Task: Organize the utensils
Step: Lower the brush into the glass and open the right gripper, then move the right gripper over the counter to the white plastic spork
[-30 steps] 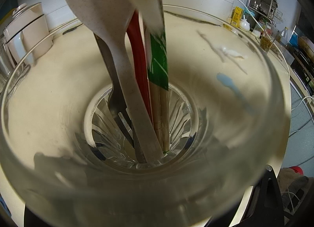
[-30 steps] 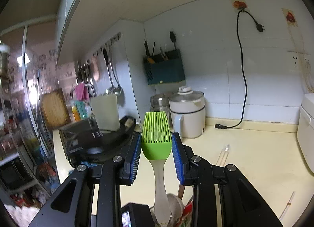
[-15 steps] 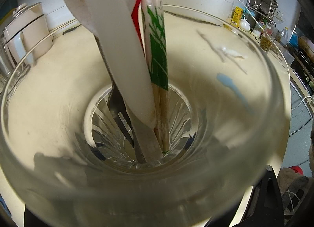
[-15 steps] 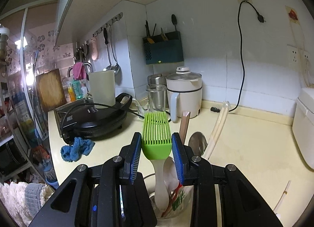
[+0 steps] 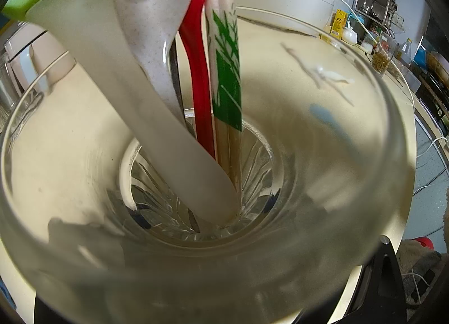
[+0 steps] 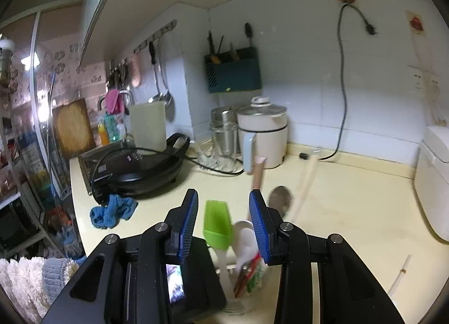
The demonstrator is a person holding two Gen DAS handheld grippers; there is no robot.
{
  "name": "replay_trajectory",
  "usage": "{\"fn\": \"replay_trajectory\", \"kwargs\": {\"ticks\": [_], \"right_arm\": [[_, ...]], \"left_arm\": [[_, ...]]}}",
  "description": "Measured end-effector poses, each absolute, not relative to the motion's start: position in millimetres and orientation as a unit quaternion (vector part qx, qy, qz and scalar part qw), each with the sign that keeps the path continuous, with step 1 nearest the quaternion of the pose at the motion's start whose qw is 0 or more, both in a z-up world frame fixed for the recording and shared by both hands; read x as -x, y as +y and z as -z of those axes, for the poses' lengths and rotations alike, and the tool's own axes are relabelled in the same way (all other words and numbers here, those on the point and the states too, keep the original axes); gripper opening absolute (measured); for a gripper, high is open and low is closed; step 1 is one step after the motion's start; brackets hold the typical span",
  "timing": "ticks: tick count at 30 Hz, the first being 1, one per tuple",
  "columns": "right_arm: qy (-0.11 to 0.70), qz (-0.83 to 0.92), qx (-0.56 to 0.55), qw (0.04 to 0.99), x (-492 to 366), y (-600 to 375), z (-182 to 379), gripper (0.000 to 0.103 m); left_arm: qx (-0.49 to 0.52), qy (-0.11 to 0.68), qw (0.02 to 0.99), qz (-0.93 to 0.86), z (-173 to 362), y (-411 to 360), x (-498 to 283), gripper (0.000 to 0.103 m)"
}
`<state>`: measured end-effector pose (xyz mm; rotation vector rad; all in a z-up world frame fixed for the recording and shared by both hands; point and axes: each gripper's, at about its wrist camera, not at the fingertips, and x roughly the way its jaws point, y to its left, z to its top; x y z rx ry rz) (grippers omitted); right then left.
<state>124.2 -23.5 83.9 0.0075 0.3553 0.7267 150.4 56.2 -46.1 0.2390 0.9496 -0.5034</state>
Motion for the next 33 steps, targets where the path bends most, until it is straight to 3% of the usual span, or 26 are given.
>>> {"fn": "replay_trajectory", "kwargs": {"ticks": [12,20,33], "right_arm": [[0.172,-0.204,-0.023,0.963,-103,-116,-54,0.038],[0.254,-0.117,-0.101,0.955,-95,-203,3,0.038],[0.316,-0.127,-0.082,0.937,-73,-208,64,0.038]], "left_arm": [[-0.114,0.451,0.852,0.239,46,57,-151,0.100],[-0.112,0.452,0.852,0.238,48,58,-151,0.100],[-0.113,0.452,0.853,0.237,48,58,-151,0.100]]}}
